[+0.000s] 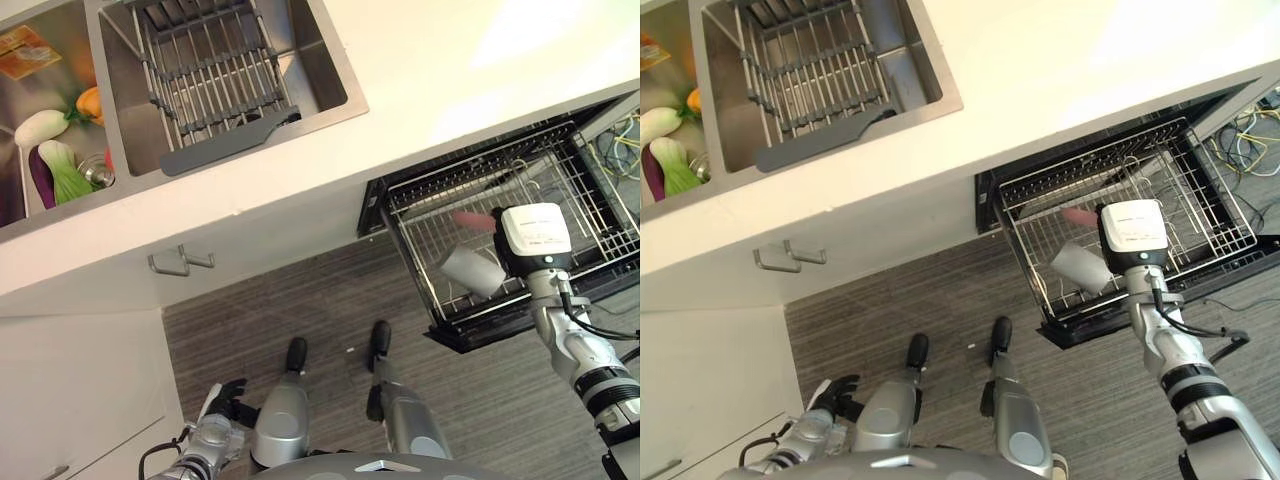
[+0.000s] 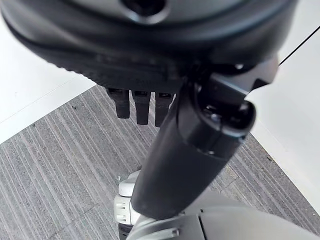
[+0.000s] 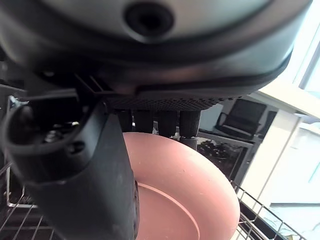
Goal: Place the dishes in the dishwasher.
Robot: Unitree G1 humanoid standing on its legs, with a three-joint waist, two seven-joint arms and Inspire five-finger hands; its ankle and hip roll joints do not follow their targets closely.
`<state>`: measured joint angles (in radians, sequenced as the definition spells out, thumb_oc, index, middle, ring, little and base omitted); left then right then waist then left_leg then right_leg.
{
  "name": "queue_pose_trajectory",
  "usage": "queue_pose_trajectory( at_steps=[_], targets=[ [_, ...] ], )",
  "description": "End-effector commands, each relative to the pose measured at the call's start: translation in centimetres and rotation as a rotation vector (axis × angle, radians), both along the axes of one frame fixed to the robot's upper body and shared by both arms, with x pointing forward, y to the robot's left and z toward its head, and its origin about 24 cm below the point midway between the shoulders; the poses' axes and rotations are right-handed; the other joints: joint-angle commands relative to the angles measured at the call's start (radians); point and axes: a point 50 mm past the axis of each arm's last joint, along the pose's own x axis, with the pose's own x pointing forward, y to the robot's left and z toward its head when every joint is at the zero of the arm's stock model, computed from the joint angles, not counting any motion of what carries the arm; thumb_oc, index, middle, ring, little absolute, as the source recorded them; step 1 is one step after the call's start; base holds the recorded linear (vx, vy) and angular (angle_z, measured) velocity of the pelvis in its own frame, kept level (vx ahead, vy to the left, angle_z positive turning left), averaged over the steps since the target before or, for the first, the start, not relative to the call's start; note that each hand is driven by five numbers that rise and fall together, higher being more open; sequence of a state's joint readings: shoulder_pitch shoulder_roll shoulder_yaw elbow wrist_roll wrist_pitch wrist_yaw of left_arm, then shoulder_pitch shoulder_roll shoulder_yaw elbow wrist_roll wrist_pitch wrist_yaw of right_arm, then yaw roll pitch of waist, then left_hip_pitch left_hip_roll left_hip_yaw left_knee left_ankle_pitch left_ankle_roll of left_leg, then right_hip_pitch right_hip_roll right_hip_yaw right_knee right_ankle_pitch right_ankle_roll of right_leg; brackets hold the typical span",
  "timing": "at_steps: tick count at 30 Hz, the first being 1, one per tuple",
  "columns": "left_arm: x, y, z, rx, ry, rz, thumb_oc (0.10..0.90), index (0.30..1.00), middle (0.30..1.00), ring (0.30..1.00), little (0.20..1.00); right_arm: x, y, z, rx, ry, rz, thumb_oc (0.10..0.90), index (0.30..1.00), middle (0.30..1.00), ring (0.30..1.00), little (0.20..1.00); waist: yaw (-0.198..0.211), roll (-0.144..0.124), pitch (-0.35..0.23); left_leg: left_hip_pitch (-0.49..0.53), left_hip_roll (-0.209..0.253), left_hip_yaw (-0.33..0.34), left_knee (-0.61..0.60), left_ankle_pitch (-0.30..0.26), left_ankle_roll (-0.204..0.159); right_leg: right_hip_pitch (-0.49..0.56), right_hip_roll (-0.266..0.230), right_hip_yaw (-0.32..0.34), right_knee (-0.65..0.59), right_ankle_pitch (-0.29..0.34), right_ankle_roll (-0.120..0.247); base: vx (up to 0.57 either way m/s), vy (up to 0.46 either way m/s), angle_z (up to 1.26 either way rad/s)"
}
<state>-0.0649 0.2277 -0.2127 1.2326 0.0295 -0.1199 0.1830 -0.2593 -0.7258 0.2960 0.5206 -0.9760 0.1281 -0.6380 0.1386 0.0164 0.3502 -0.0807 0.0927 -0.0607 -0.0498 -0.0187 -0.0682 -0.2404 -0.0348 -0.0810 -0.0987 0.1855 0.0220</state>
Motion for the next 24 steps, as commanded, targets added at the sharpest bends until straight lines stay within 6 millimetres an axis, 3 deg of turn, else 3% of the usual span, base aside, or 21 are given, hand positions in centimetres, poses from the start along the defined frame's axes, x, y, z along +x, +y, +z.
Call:
queue_pose_trajectory(
  at_steps=[1, 4, 8, 9, 16, 19, 22, 23, 24],
  targets=[
    [-0.8, -1.0, -0.5, -0.030, 0.035, -0.002, 0.800, 0.900, 0.900, 0.900, 0.900, -0.2, 0.6, 1.9, 0.010, -0.120, 0.068, 0.800, 0.900, 0.900, 0.900, 0.900, -0.004, -0.019, -0.108, -0.046, -0.025, 0.009, 0.038, -0.014, 0.007, 0.079, -0.059, 0.065, 0.135, -0.232, 0.150, 0.06, 0.047, -0.14],
    [-0.6, -1.0, -0.5, -0.038, 0.031, -0.006, 0.800, 0.900, 0.900, 0.900, 0.900, -1.1, 2.1, -0.3, 0.126, 0.014, 0.128, 0.800, 0.900, 0.900, 0.900, 0.900, -0.015, -0.020, -0.121, -0.026, -0.032, 0.020, 0.033, -0.019, 0.011, 0.086, -0.064, 0.072, 0.137, -0.233, 0.153, 0.04, 0.037, -0.09],
    [-0.6, -1.0, -0.5, -0.038, 0.031, -0.007, 0.800, 0.900, 0.900, 0.900, 0.900, -1.1, 2.1, -0.3, 0.126, 0.014, 0.128, 0.800, 0.900, 0.900, 0.900, 0.900, -0.014, -0.020, -0.121, -0.026, -0.032, 0.020, 0.033, -0.019, 0.011, 0.086, -0.064, 0.073, 0.137, -0.233, 0.153, 0.02, 0.012, -0.09],
    [-0.2, -0.9, -0.3, -0.055, 0.018, -0.002, 0.800, 0.900, 0.900, 0.900, 0.900, -2.3, 2.9, -0.9, 0.246, 0.148, 0.213, 0.800, 0.900, 0.900, 0.900, 0.900, -0.033, -0.030, -0.138, 0.011, -0.042, 0.037, 0.028, -0.035, 0.022, 0.104, -0.068, 0.083, 0.136, -0.229, 0.158, 0.07, 0.037, 0.00],
    [-1.2, -0.2, -0.5, -0.080, 0.052, 0.004, 0.800, 0.900, 0.900, 0.900, 0.900, -2.8, 2.0, 2.1, 0.276, 0.164, 0.278, 0.800, 0.900, 0.900, 0.900, 0.900, -0.046, -0.047, -0.162, 0.058, -0.046, 0.074, 0.027, -0.053, 0.032, 0.127, -0.062, 0.119, 0.133, -0.224, 0.165, 0.04, 0.036, -0.34],
    [-2.0, -0.1, -0.7, -0.095, 0.074, 0.030, 0.800, 0.900, 0.900, 0.900, 0.900, -3.4, 0.2, 5.1, 0.272, 0.003, 0.226, 0.800, 0.900, 0.900, 0.900, 0.900, -0.071, -0.055, -0.173, 0.087, -0.043, 0.108, 0.033, -0.065, 0.037, 0.138, -0.055, 0.150, 0.139, -0.224, 0.167, 0.03, 0.050, -0.38],
    [-2.0, -0.1, -0.7, -0.095, 0.075, 0.026, 0.800, 0.900, 0.900, 0.900, 0.900, -3.5, 0.1, 5.1, 0.273, 0.004, 0.222, 0.800, 0.900, 0.900, 0.900, 0.900, -0.064, -0.054, -0.171, 0.090, -0.043, 0.111, 0.033, -0.066, 0.037, 0.139, -0.054, 0.153, 0.139, -0.224, 0.167, 0.01, 0.010, -0.39],
    [-2.2, -0.1, -0.8, -0.097, 0.077, 0.046, 0.800, 0.900, 0.900, 0.900, 0.900, -3.8, -0.5, 5.9, 0.293, -0.080, 0.190, 0.800, 0.900, 0.900, 0.900, 0.900, -0.077, -0.056, -0.174, 0.094, -0.043, 0.119, 0.035, -0.068, 0.038, 0.139, -0.051, 0.161, 0.141, -0.224, 0.167, 0.02, 0.047, -0.22],
    [-2.7, -0.5, -1.0, -0.110, 0.082, 0.108, 0.800, 0.900, 0.900, 0.900, 0.900, -5.8, -3.5, 6.0, 0.455, -0.306, -0.001, 0.800, 0.900, 0.900, 0.900, 0.900, -0.096, -0.057, -0.174, 0.112, -0.040, 0.141, 0.039, -0.073, 0.040, 0.145, -0.045, 0.184, 0.143, -0.223, 0.167, 0.03, 0.058, -0.09]
  ],
)
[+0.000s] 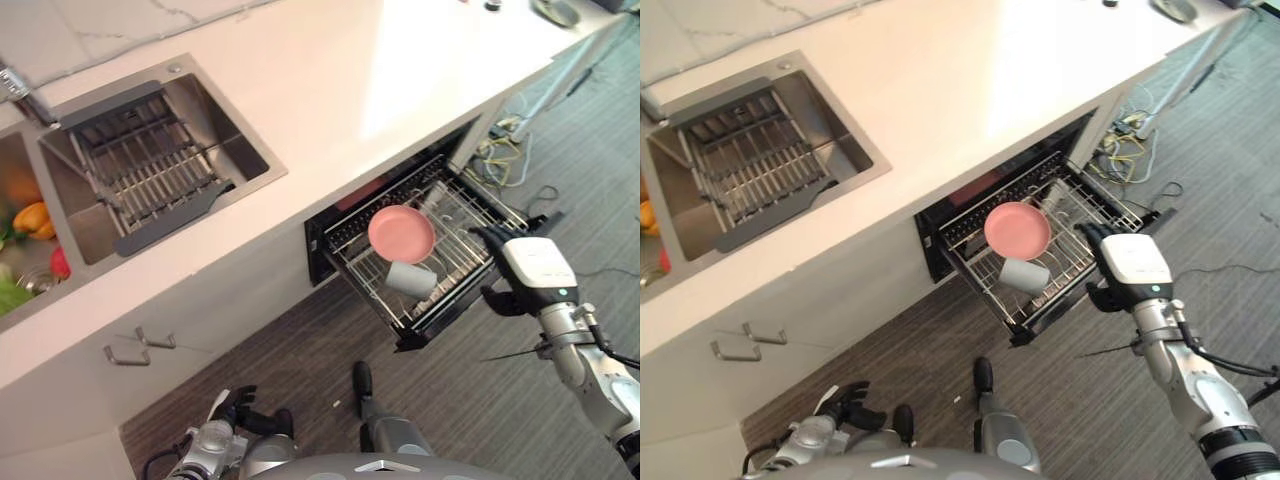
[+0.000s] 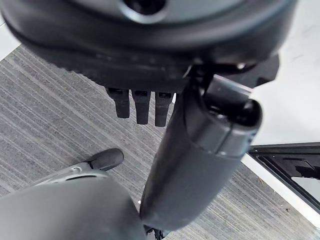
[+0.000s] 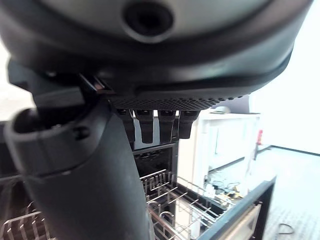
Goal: Place the dishes in the dishwasher.
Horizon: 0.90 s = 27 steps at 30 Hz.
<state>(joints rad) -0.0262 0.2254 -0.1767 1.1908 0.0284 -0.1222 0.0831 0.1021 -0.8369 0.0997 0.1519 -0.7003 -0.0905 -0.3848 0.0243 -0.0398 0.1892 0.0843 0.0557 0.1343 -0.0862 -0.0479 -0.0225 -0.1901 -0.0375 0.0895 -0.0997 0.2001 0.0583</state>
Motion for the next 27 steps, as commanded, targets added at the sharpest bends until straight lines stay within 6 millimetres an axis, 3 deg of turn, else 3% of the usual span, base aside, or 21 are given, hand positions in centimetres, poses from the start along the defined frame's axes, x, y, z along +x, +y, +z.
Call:
queue_pose_trajectory(
  at_steps=[1, 2, 3, 4, 5, 6, 7, 8, 9, 13, 16, 18, 20, 22, 24, 25, 26, 27],
  targets=[
    [-2.1, -0.3, -0.8, -0.015, 0.072, 0.131, 0.800, 0.900, 0.900, 0.900, 0.900, -1.4, -4.2, 4.4, 0.257, -0.503, -0.318, 0.800, 0.900, 0.900, 0.900, 0.900, 0.017, 0.001, -0.012, -0.044, -0.001, -0.050, 0.076, -0.050, -0.005, 0.100, -0.039, 0.020, 0.146, -0.242, 0.131, 0.02, 0.049, 0.04],
    [-2.3, -0.7, -1.0, -0.033, 0.082, 0.157, 0.800, 0.900, 0.900, 0.900, 0.900, -3.4, -5.5, 1.3, 0.483, -0.535, -0.515, 0.800, 0.900, 0.900, 0.900, 0.900, 0.008, 0.001, -0.016, -0.040, 0.000, -0.042, 0.072, -0.045, -0.004, 0.099, -0.036, 0.026, 0.145, -0.237, 0.128, 0.01, 0.025, -0.06],
    [-2.5, -0.7, -1.0, -0.037, 0.087, 0.161, 0.800, 0.900, 0.900, 0.900, 0.900, -4.7, -6.2, -0.5, 0.568, -0.515, -0.608, 0.800, 0.900, 0.900, 0.900, 0.900, 0.005, 0.000, -0.019, -0.037, 0.001, -0.040, 0.069, -0.044, -0.005, 0.099, -0.035, 0.026, 0.145, -0.236, 0.127, 0.01, 0.013, -0.14],
    [-2.8, -0.8, -1.1, -0.043, 0.097, 0.167, 0.800, 0.900, 0.900, 0.900, 0.900, -6.1, -6.7, -2.4, 0.620, -0.477, -0.701, 0.400, 0.300, 0.300, 0.300, 0.300, 0.003, -0.001, -0.021, -0.032, 0.002, -0.038, 0.065, -0.044, -0.004, 0.101, -0.034, 0.024, 0.145, -0.237, 0.126, 0.01, 0.005, -0.30],
    [-2.8, -0.8, -1.2, -0.042, 0.098, 0.166, 0.800, 0.900, 0.900, 0.900, 0.900, -6.1, -6.7, -2.4, 0.621, -0.477, -0.702, 0.400, 0.300, 0.300, 0.300, 0.300, 0.004, -0.002, -0.022, -0.031, 0.002, -0.038, 0.064, -0.044, -0.004, 0.102, -0.034, 0.024, 0.145, -0.238, 0.126, 0.01, -0.001, -0.29],
    [-3.0, -0.8, -1.2, -0.042, 0.105, 0.160, 0.800, 0.900, 0.900, 0.900, 0.900, -6.9, -6.7, -4.0, 0.664, -0.439, -0.753, 0.400, 0.300, 0.300, 0.300, 0.300, 0.002, -0.003, -0.023, -0.028, 0.002, -0.037, 0.061, -0.044, -0.004, 0.104, -0.032, 0.025, 0.144, -0.237, 0.125, 0.00, 0.002, -0.23],
    [-3.3, -0.8, -1.3, -0.041, 0.115, 0.157, 0.800, 0.900, 0.900, 0.900, 0.900, -8.5, -6.4, -7.0, 0.742, -0.343, -0.853, 0.400, 0.300, 0.300, 0.300, 0.300, 0.001, -0.004, -0.020, -0.024, 0.005, -0.034, 0.056, -0.041, -0.006, 0.105, -0.030, 0.024, 0.142, -0.236, 0.123, 0.00, 0.002, -0.14],
    [-3.3, -0.8, -1.3, -0.040, 0.116, 0.158, 0.800, 0.900, 0.900, 0.900, 0.900, -8.5, -6.4, -7.0, 0.743, -0.342, -0.852, 0.400, 0.300, 0.300, 0.300, 0.300, 0.000, -0.005, -0.020, -0.023, 0.005, -0.034, 0.055, -0.041, -0.006, 0.106, -0.030, 0.024, 0.142, -0.236, 0.123, -0.02, 0.005, -0.05],
    [-3.6, -0.7, -1.3, -0.035, 0.127, 0.155, 0.800, 0.900, 0.900, 0.900, 0.900, -9.6, -5.6, -9.6, 0.798, -0.235, -0.913, 0.400, 0.300, 0.300, 0.300, 0.300, 0.003, -0.005, -0.017, -0.023, 0.006, -0.037, 0.051, -0.038, -0.007, 0.107, -0.029, 0.023, 0.140, -0.237, 0.122, -0.02, 0.005, -0.07],
    [-4.0, -0.4, -1.3, -0.024, 0.133, 0.155, 0.800, 0.900, 0.900, 0.900, 0.900, -9.9, -3.7, -12.5, 0.867, -0.071, -0.925, 0.400, 0.300, 0.300, 0.300, 0.300, 0.012, -0.003, -0.012, -0.027, 0.006, -0.049, 0.046, -0.032, -0.011, 0.110, -0.030, 0.011, 0.138, -0.238, 0.120, -0.01, 0.003, -0.05],
    [-3.6, -0.1, -1.2, -0.016, 0.116, 0.154, 0.800, 0.900, 0.900, 0.900, 0.900, -8.7, -1.9, -13.6, 0.918, 0.035, -0.860, 0.400, 0.300, 0.300, 0.300, 0.300, 0.027, 0.000, -0.002, -0.036, 0.006, -0.064, 0.045, -0.025, -0.013, 0.110, -0.033, -0.005, 0.137, -0.240, 0.118, -0.03, -0.003, 0.17],
    [-3.5, 0.0, -1.1, -0.013, 0.111, 0.154, 0.800, 0.900, 0.900, 0.900, 0.900, -8.2, -1.5, -13.7, 0.912, 0.067, -0.833, 0.400, 0.300, 0.300, 0.300, 0.300, 0.032, 0.001, 0.000, -0.040, 0.006, -0.069, 0.045, -0.023, -0.014, 0.110, -0.034, -0.010, 0.137, -0.241, 0.118, -0.02, 0.000, 0.27],
    [-3.2, 0.1, -1.0, -0.009, 0.098, 0.151, 0.800, 0.900, 0.900, 0.900, 0.900, -6.5, -0.7, -13.2, 0.892, 0.098, -0.741, 0.400, 0.300, 0.300, 0.300, 0.300, 0.042, 0.005, 0.007, -0.049, 0.004, -0.079, 0.046, -0.020, -0.015, 0.109, -0.037, -0.019, 0.136, -0.240, 0.117, -0.04, -0.002, 0.34],
    [-2.7, 0.1, -0.9, -0.008, 0.082, 0.136, 0.800, 0.900, 0.900, 0.900, 0.900, -3.0, 0.7, -11.9, 0.866, 0.119, -0.588, 0.400, 0.300, 0.300, 0.300, 0.300, 0.068, 0.011, 0.020, -0.070, 0.004, -0.098, 0.048, -0.014, -0.016, 0.101, -0.041, -0.036, 0.137, -0.242, 0.114, -0.07, -0.013, 0.38],
    [-2.3, 0.1, -0.8, -0.007, 0.067, 0.129, 0.800, 0.900, 0.900, 0.900, 0.900, -0.8, 1.1, -10.6, 0.834, 0.106, -0.508, 0.400, 0.300, 0.300, 0.300, 0.300, 0.083, 0.015, 0.029, -0.092, 0.002, -0.114, 0.051, -0.009, -0.017, 0.092, -0.047, -0.053, 0.139, -0.242, 0.113, -0.06, -0.021, 0.40],
    [-2.3, 0.1, -0.8, -0.007, 0.067, 0.129, 0.800, 0.900, 0.900, 0.900, 0.900, -0.8, 1.1, -10.6, 0.834, 0.106, -0.508, 0.400, 0.300, 0.300, 0.300, 0.300, 0.083, 0.015, 0.029, -0.092, 0.002, -0.114, 0.051, -0.009, -0.017, 0.092, -0.047, -0.053, 0.139, -0.242, 0.113, -0.04, -0.022, 0.34],
    [-2.0, 0.1, -0.7, -0.008, 0.058, 0.120, 0.800, 0.900, 0.900, 0.900, 0.900, 0.4, 1.3, -9.6, 0.794, 0.100, -0.453, 0.400, 0.300, 0.300, 0.300, 0.300, 0.093, 0.016, 0.034, -0.106, 0.001, -0.123, 0.053, -0.005, -0.018, 0.086, -0.050, -0.064, 0.139, -0.242, 0.114, -0.09, -0.048, 0.34],
    [-1.4, 0.2, -0.5, -0.005, 0.036, 0.109, 0.800, 0.900, 0.900, 0.900, 0.900, 3.0, 1.6, -7.0, 0.706, 0.055, -0.339, 0.400, 0.300, 0.300, 0.300, 0.300, 0.115, 0.019, 0.048, -0.137, 0.000, -0.142, 0.055, 0.005, -0.020, 0.070, -0.055, -0.082, 0.139, -0.240, 0.114, -0.09, -0.048, 0.47]
  ],
)
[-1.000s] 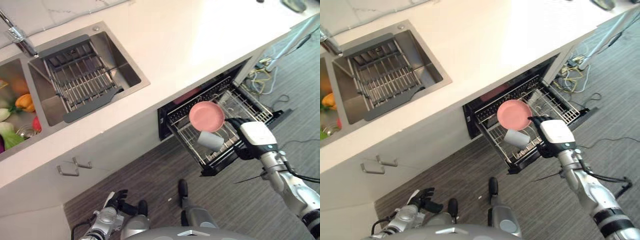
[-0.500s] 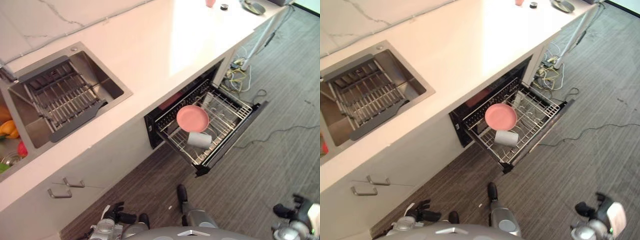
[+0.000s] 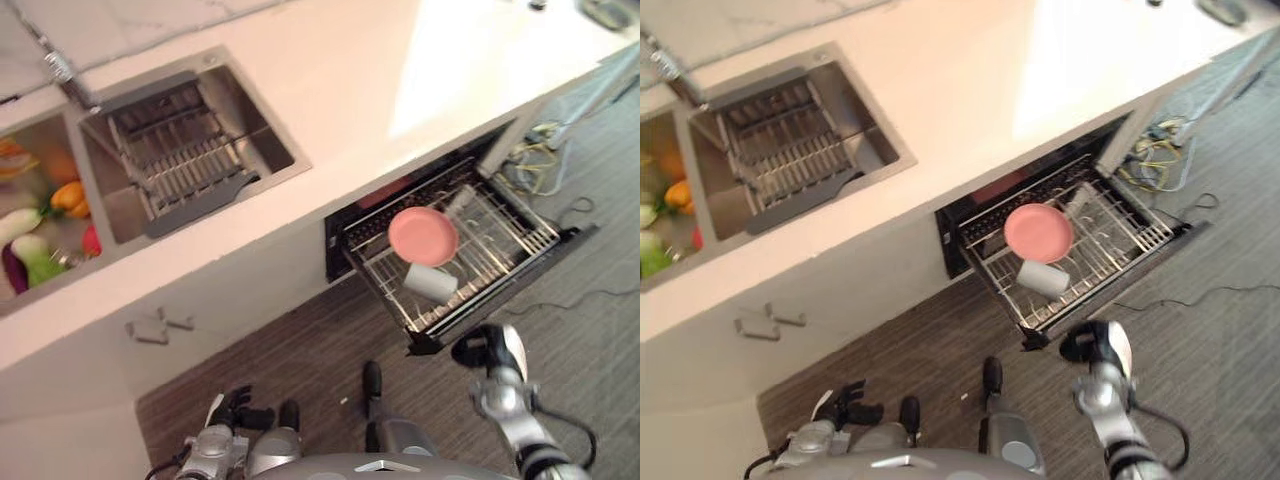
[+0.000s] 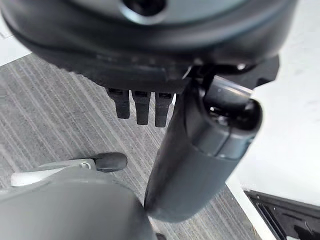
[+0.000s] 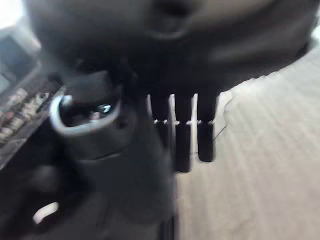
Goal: Place the dishes in the dishwasher.
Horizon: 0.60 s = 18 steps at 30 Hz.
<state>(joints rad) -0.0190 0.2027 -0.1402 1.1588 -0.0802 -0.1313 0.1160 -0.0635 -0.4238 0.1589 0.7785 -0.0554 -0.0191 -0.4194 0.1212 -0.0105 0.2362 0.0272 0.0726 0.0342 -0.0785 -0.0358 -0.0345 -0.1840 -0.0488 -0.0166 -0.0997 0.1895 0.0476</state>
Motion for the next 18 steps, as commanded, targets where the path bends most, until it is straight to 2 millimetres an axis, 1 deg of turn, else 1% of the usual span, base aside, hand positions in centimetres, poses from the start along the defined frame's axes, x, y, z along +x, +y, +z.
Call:
queue_pose_trajectory(
  at_steps=[1, 2, 3, 5, 6, 8, 10, 14, 15, 16, 17, 18],
  targets=[
    [-1.8, 0.6, -0.7, 0.034, 0.099, -0.034, 0.800, 0.900, 0.900, 0.900, 0.900, 5.6, 0.0, 6.8, -0.184, -0.277, 0.225, 0.400, 0.300, 0.300, 0.300, 0.300, 0.015, -0.010, 0.000, -0.082, -0.017, -0.044, 0.049, -0.007, -0.009, 0.063, -0.044, 0.022, 0.139, -0.229, 0.125, -0.12, -0.074, 0.50],
    [-1.2, 0.6, -0.5, 0.039, 0.079, -0.052, 0.800, 0.900, 0.900, 0.900, 0.900, 8.1, 0.5, 10.0, -0.309, -0.345, 0.341, 0.400, 0.300, 0.300, 0.300, 0.300, 0.038, -0.007, 0.016, -0.115, -0.017, -0.067, 0.052, 0.006, -0.015, 0.045, -0.050, 0.002, 0.142, -0.226, 0.127, -0.05, -0.041, 0.35],
    [-1.2, 0.6, -0.5, 0.039, 0.079, -0.052, 0.800, 0.900, 0.900, 0.900, 0.900, 8.1, 0.5, 10.0, -0.309, -0.345, 0.341, 0.400, 0.300, 0.300, 0.300, 0.300, 0.038, -0.007, 0.016, -0.115, -0.017, -0.067, 0.052, 0.006, -0.015, 0.045, -0.050, 0.002, 0.142, -0.226, 0.127, -0.07, -0.057, 0.59],
    [-0.8, 0.8, -0.3, 0.042, 0.062, -0.054, 0.800, 0.900, 0.900, 0.900, 0.900, 10.7, 1.3, 13.8, -0.440, -0.430, 0.459, 0.400, 0.300, 0.300, 0.300, 0.300, 0.056, -0.004, 0.033, -0.148, -0.020, -0.092, 0.053, 0.020, -0.024, 0.029, -0.055, -0.026, 0.143, -0.222, 0.127, -0.04, -0.033, 0.61],
    [-0.6, 0.7, -0.2, 0.033, 0.052, -0.057, 0.800, 0.900, 0.900, 0.900, 0.900, 12.5, 2.2, 16.2, -0.502, -0.486, 0.513, 0.400, 0.300, 0.300, 0.300, 0.300, 0.079, -0.001, 0.042, -0.171, -0.022, -0.111, 0.051, 0.032, -0.030, 0.020, -0.060, -0.046, 0.142, -0.218, 0.128, -0.01, -0.024, 0.53],
    [-0.5, 0.7, -0.2, 0.021, 0.047, -0.048, 0.800, 0.900, 0.900, 0.900, 0.900, 14.0, 3.5, 18.3, -0.546, -0.536, 0.560, 0.400, 0.300, 0.300, 0.300, 0.300, 0.093, 0.003, 0.053, -0.195, -0.025, -0.135, 0.051, 0.042, -0.036, 0.012, -0.064, -0.067, 0.140, -0.217, 0.129, 0.02, 0.002, 0.50],
    [-0.5, 0.5, -0.2, 0.014, 0.046, -0.044, 0.800, 0.900, 0.900, 0.900, 0.900, 15.1, 4.5, 20.2, -0.590, -0.582, 0.602, 0.400, 0.300, 0.300, 0.300, 0.300, 0.113, 0.006, 0.062, -0.216, -0.030, -0.155, 0.049, 0.052, -0.041, 0.009, -0.069, -0.089, 0.138, -0.217, 0.130, 0.02, 0.008, 0.42],
    [-0.3, 0.3, -0.2, 0.001, 0.028, -0.020, 0.800, 0.900, 0.900, 0.900, 0.900, 16.8, 6.0, 24.8, -0.671, -0.705, 0.628, 0.400, 0.300, 0.300, 0.300, 0.300, 0.147, 0.008, 0.079, -0.246, -0.040, -0.190, 0.035, 0.068, -0.046, 0.008, -0.081, -0.133, 0.128, -0.213, 0.132, 0.03, 0.001, 0.38],
    [-0.3, 0.3, -0.2, 0.001, 0.028, -0.020, 0.800, 0.900, 0.900, 0.900, 0.900, 16.8, 6.0, 24.8, -0.671, -0.705, 0.628, 0.400, 0.300, 0.300, 0.300, 0.300, 0.147, 0.008, 0.079, -0.246, -0.040, -0.190, 0.035, 0.068, -0.046, 0.008, -0.081, -0.133, 0.128, -0.213, 0.132, 0.04, 0.013, 0.39],
    [0.0, 0.4, -0.1, -0.004, 0.016, -0.006, 0.800, 0.900, 0.900, 0.900, 0.900, 17.0, 6.5, 25.7, -0.677, -0.737, 0.631, 0.400, 0.300, 0.300, 0.300, 0.300, 0.153, 0.007, 0.082, -0.251, -0.042, -0.196, 0.032, 0.071, -0.047, 0.010, -0.083, -0.140, 0.125, -0.212, 0.134, 0.08, 0.033, 0.41],
    [1.0, 0.4, 0.4, -0.033, -0.044, 0.054, 0.800, 0.900, 0.900, 0.900, 0.900, 17.2, 7.6, 26.4, -0.660, -0.793, 0.632, 0.400, 0.300, 0.300, 0.300, 0.300, 0.172, -0.003, 0.087, -0.259, -0.049, -0.203, 0.028, 0.072, -0.046, 0.016, -0.087, -0.154, 0.120, -0.212, 0.136, 0.08, 0.033, 0.49],
    [1.0, 0.4, 0.4, -0.033, -0.044, 0.055, 0.800, 0.900, 0.900, 0.900, 0.900, 17.2, 7.6, 26.4, -0.660, -0.794, 0.632, 0.400, 0.300, 0.300, 0.300, 0.300, 0.172, -0.004, 0.087, -0.259, -0.049, -0.203, 0.028, 0.073, -0.046, 0.016, -0.087, -0.154, 0.119, -0.212, 0.136, 0.08, 0.027, 0.36]
  ],
)
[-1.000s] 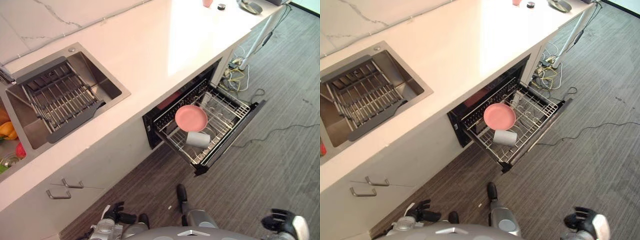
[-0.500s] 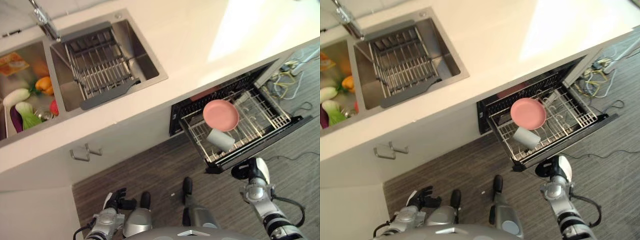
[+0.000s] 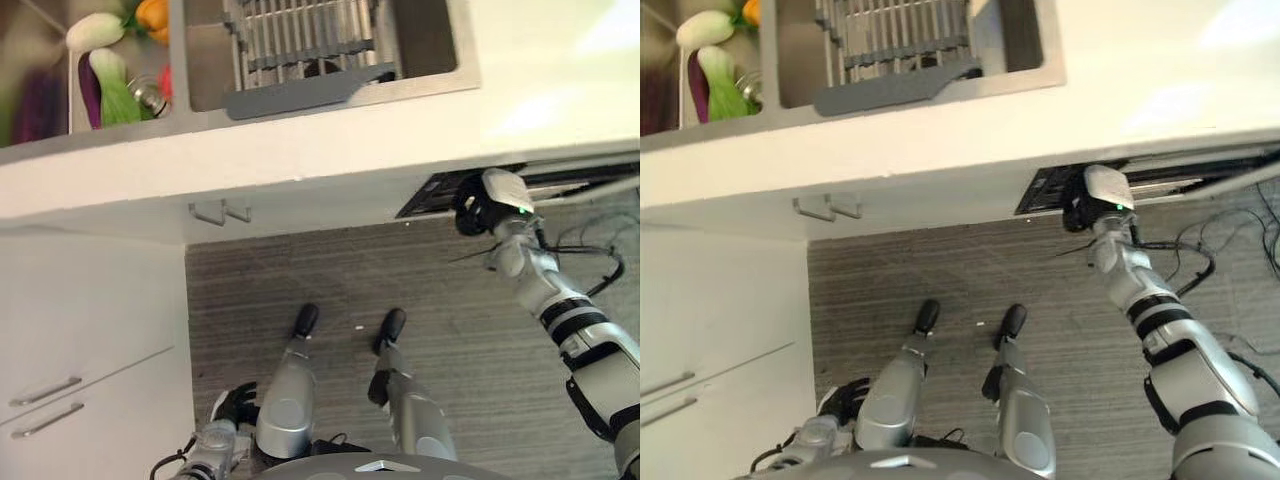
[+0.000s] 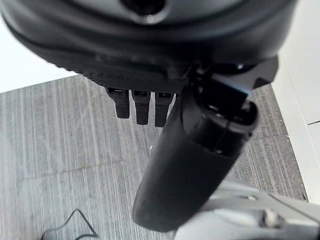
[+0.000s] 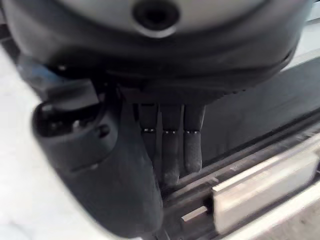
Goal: Place the dishes in the dishwasher.
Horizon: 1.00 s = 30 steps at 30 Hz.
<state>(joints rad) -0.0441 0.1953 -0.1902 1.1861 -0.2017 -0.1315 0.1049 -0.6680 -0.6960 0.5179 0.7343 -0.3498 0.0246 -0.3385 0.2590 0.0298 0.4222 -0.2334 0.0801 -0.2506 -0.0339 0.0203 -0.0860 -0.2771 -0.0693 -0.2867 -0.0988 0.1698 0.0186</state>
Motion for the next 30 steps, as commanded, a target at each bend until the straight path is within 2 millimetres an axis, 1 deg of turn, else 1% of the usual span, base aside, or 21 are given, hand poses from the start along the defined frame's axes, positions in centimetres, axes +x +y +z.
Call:
queue_pose_trajectory(
  at_steps=[1, 3, 4, 5, 6, 7, 8, 11, 12, 13, 14, 15, 17, 20, 22, 23, 24, 26, 28, 29, 30],
  targets=[
    [1.2, 0.9, 0.8, 0.018, -0.071, 0.013, 0.800, 0.900, 0.900, 0.900, 0.900, 1.7, 5.6, 8.7, 0.040, -0.409, 0.262, 0.400, 0.300, 0.300, 0.300, 0.300, 0.039, -0.049, -0.098, 0.002, -0.058, 0.079, -0.019, 0.016, 0.007, 0.112, -0.068, 0.111, 0.117, -0.191, 0.166, 0.04, 0.012, 0.13],
    [3.1, 0.8, 1.8, 0.011, -0.166, 0.026, 0.800, 0.900, 0.900, 0.900, 0.900, 1.0, 6.3, 6.9, 0.050, -0.376, 0.289, 0.400, 0.300, 0.300, 0.300, 0.300, 0.046, -0.059, -0.098, 0.004, -0.060, 0.073, -0.020, 0.013, 0.009, 0.121, -0.073, 0.101, 0.115, -0.192, 0.169, 0.05, 0.003, 0.03],
    [3.4, 1.0, 2.0, 0.026, -0.182, 0.021, 0.800, 0.900, 0.900, 0.900, 0.900, 0.7, 6.3, 6.1, 0.041, -0.355, 0.293, 0.400, 0.300, 0.300, 0.300, 0.300, 0.049, -0.063, -0.100, 0.005, -0.062, 0.072, -0.020, 0.012, 0.010, 0.125, -0.075, 0.098, 0.114, -0.193, 0.171, 0.00, 0.000, 0.00],
    [3.9, 1.0, 2.4, 0.036, -0.208, 0.012, 0.800, 0.900, 0.900, 0.900, 0.900, 0.2, 6.2, 4.7, 0.040, -0.323, 0.289, 0.420, 0.331, 0.331, 0.331, 0.331, 0.051, -0.066, -0.102, 0.006, -0.064, 0.071, -0.019, 0.009, 0.011, 0.130, -0.078, 0.094, 0.114, -0.194, 0.173, 0.02, -0.007, 0.05],
    [4.2, 1.1, 2.6, 0.034, -0.227, 0.022, 0.800, 0.900, 0.900, 0.900, 0.900, -0.6, 6.1, 2.8, 0.062, -0.281, 0.284, 0.463, 0.394, 0.394, 0.394, 0.394, 0.047, -0.072, -0.105, 0.009, -0.066, 0.071, -0.019, 0.007, 0.013, 0.136, -0.081, 0.091, 0.112, -0.193, 0.175, 0.01, 0.001, 0.08],
    [4.3, 1.3, 2.6, 0.031, -0.230, 0.032, 0.800, 0.900, 0.900, 0.900, 0.900, -1.6, 5.8, 1.0, 0.088, -0.237, 0.270, 0.756, 0.834, 0.834, 0.834, 0.834, 0.043, -0.077, -0.107, 0.013, -0.067, 0.074, -0.017, 0.004, 0.014, 0.141, -0.084, 0.087, 0.112, -0.193, 0.177, 0.01, 0.009, 0.13],
    [4.3, 1.3, 2.7, 0.026, -0.233, 0.038, 0.800, 0.900, 0.900, 0.900, 0.900, -2.9, 5.5, -1.6, 0.133, -0.164, 0.247, 0.800, 0.900, 0.900, 0.900, 0.900, 0.035, -0.084, -0.112, 0.019, -0.068, 0.078, -0.016, -0.002, 0.015, 0.147, -0.087, 0.084, 0.113, -0.194, 0.178, 0.01, 0.030, 0.23],
    [4.1, 1.3, 2.5, 0.006, -0.225, 0.051, 0.800, 0.900, 0.900, 0.900, 0.900, -7.8, 5.0, -9.4, 0.238, 0.100, 0.170, 0.800, 0.900, 0.900, 0.900, 0.900, 0.002, -0.100, -0.135, 0.057, -0.066, 0.096, -0.013, -0.025, 0.020, 0.176, -0.095, 0.083, 0.118, -0.198, 0.181, 0.03, 0.058, 0.19],
    [4.2, 1.2, 2.5, 0.004, -0.228, 0.041, 0.800, 0.900, 0.900, 0.900, 0.900, -10.1, 4.6, -12.5, 0.281, 0.219, 0.116, 0.800, 0.900, 0.900, 0.900, 0.900, -0.015, -0.105, -0.148, 0.072, -0.064, 0.106, -0.014, -0.030, 0.020, 0.186, -0.100, 0.077, 0.124, -0.198, 0.186, 0.02, 0.114, -0.01],
    [4.2, 1.1, 2.5, 0.000, -0.223, 0.035, 0.800, 0.900, 0.900, 0.900, 0.900, -12.0, 4.3, -14.4, 0.310, 0.302, 0.076, 0.800, 0.900, 0.900, 0.900, 0.900, -0.031, -0.110, -0.160, 0.077, -0.067, 0.112, -0.013, -0.032, 0.021, 0.188, -0.107, 0.072, 0.132, -0.192, 0.189, 0.06, 0.170, 0.03],
    [4.2, 0.8, 2.4, -0.007, -0.220, 0.025, 0.800, 0.900, 0.900, 0.900, 0.900, -15.8, 3.7, -17.7, 0.373, 0.455, -0.020, 0.800, 0.900, 0.900, 0.900, 0.900, -0.065, -0.120, -0.179, 0.113, -0.070, 0.126, -0.015, -0.045, 0.026, 0.199, -0.119, 0.071, 0.164, -0.177, 0.197, 0.05, 0.125, 0.04],
    [4.2, 0.8, 2.4, -0.006, -0.219, 0.024, 0.800, 0.900, 0.900, 0.900, 0.900, -15.9, 3.7, -17.7, 0.373, 0.456, -0.021, 0.800, 0.900, 0.900, 0.900, 0.900, -0.065, -0.120, -0.179, 0.113, -0.070, 0.126, -0.015, -0.045, 0.026, 0.199, -0.119, 0.071, 0.164, -0.178, 0.197, 0.06, 0.141, 0.07],
    [4.3, 0.4, 2.3, -0.021, -0.215, 0.003, 0.800, 0.900, 0.900, 0.900, 0.900, -20.0, 3.0, -20.5, 0.461, 0.596, -0.154, 0.800, 0.900, 0.900, 0.900, 0.900, -0.104, -0.126, -0.194, 0.157, -0.077, 0.146, -0.016, -0.064, 0.034, 0.209, -0.134, 0.077, 0.215, -0.151, 0.209, 0.04, 0.166, -0.09],
    [4.5, -0.2, 2.5, -0.023, -0.223, -0.065, 0.800, 0.900, 0.900, 0.900, 0.900, -24.1, 1.8, -22.9, 0.552, 0.720, -0.348, 0.800, 0.900, 0.900, 0.900, 0.900, -0.145, -0.125, -0.207, 0.216, -0.097, 0.166, -0.002, -0.091, 0.056, 0.200, -0.165, 0.107, 0.321, -0.072, 0.220, 0.07, 0.223, -0.24],
    [4.7, -0.5, 2.6, -0.041, -0.236, -0.064, 0.800, 0.900, 0.900, 0.900, 0.900, -26.3, 0.5, -24.1, 0.615, 0.761, -0.527, 0.800, 0.900, 0.900, 0.900, 0.900, -0.175, -0.117, -0.201, 0.255, -0.118, 0.163, 0.020, -0.106, 0.074, 0.160, -0.177, 0.181, 0.445, 0.058, 0.227, 0.04, 0.221, -0.18],
    [4.7, -0.5, 2.6, -0.041, -0.236, -0.064, 0.800, 0.900, 0.900, 0.900, 0.900, -26.3, 0.5, -24.1, 0.615, 0.761, -0.527, 0.800, 0.900, 0.900, 0.900, 0.900, -0.175, -0.117, -0.201, 0.254, -0.118, 0.163, 0.020, -0.106, 0.074, 0.160, -0.177, 0.181, 0.445, 0.058, 0.227, -0.01, 0.206, -0.03],
    [4.9, -0.6, 2.6, -0.079, -0.240, -0.020, 0.800, 0.900, 0.900, 0.900, 0.900, -27.2, 0.2, -24.8, 0.690, 0.771, -0.660, 0.800, 0.900, 0.900, 0.900, 0.900, -0.202, -0.091, -0.188, 0.276, -0.106, 0.144, 0.037, -0.107, 0.084, 0.099, -0.134, 0.295, 0.552, 0.095, 0.206, 0.02, 0.135, 0.12],
    [4.3, -0.2, 2.0, -0.077, -0.188, 0.005, 0.800, 0.900, 0.900, 0.900, 0.900, -28.4, 0.8, -25.6, 0.793, 0.792, -0.768, 0.800, 0.900, 0.900, 0.900, 0.900, -0.205, -0.084, -0.202, 0.293, -0.096, 0.131, 0.041, -0.118, 0.085, 0.094, -0.085, 0.363, 0.546, 0.006, 0.182, 0.08, 0.097, 0.25],
    [3.2, 0.7, 1.4, -0.057, -0.125, 0.047, 0.800, 0.900, 0.900, 0.900, 0.900, -28.8, 1.7, -26.0, 0.887, 0.795, -0.812, 0.800, 0.900, 0.900, 0.900, 0.900, -0.216, -0.082, -0.220, 0.293, -0.092, 0.115, 0.054, -0.122, 0.077, 0.080, -0.021, 0.420, 0.456, -0.142, 0.163, 0.10, -0.004, 0.34],
    [3.0, 0.8, 1.2, -0.058, -0.108, 0.048, 0.800, 0.900, 0.900, 0.900, 0.900, -28.8, 2.0, -26.1, 0.913, 0.802, -0.813, 0.800, 0.900, 0.900, 0.900, 0.900, -0.221, -0.091, -0.219, 0.296, -0.104, 0.111, 0.066, -0.132, 0.073, 0.094, -0.007, 0.443, 0.385, -0.155, 0.175, 0.07, -0.069, 0.28],
    [2.7, 0.6, 1.0, -0.051, -0.092, 0.030, 0.800, 0.900, 0.900, 0.900, 0.900, -28.5, 2.2, -26.1, 0.899, 0.823, -0.782, 0.800, 0.900, 0.900, 0.900, 0.900, -0.227, -0.098, -0.218, 0.299, -0.113, 0.108, 0.075, -0.138, 0.074, 0.094, 0.006, 0.471, 0.344, -0.144, 0.186, 0.04, -0.104, 0.22]
  ],
)
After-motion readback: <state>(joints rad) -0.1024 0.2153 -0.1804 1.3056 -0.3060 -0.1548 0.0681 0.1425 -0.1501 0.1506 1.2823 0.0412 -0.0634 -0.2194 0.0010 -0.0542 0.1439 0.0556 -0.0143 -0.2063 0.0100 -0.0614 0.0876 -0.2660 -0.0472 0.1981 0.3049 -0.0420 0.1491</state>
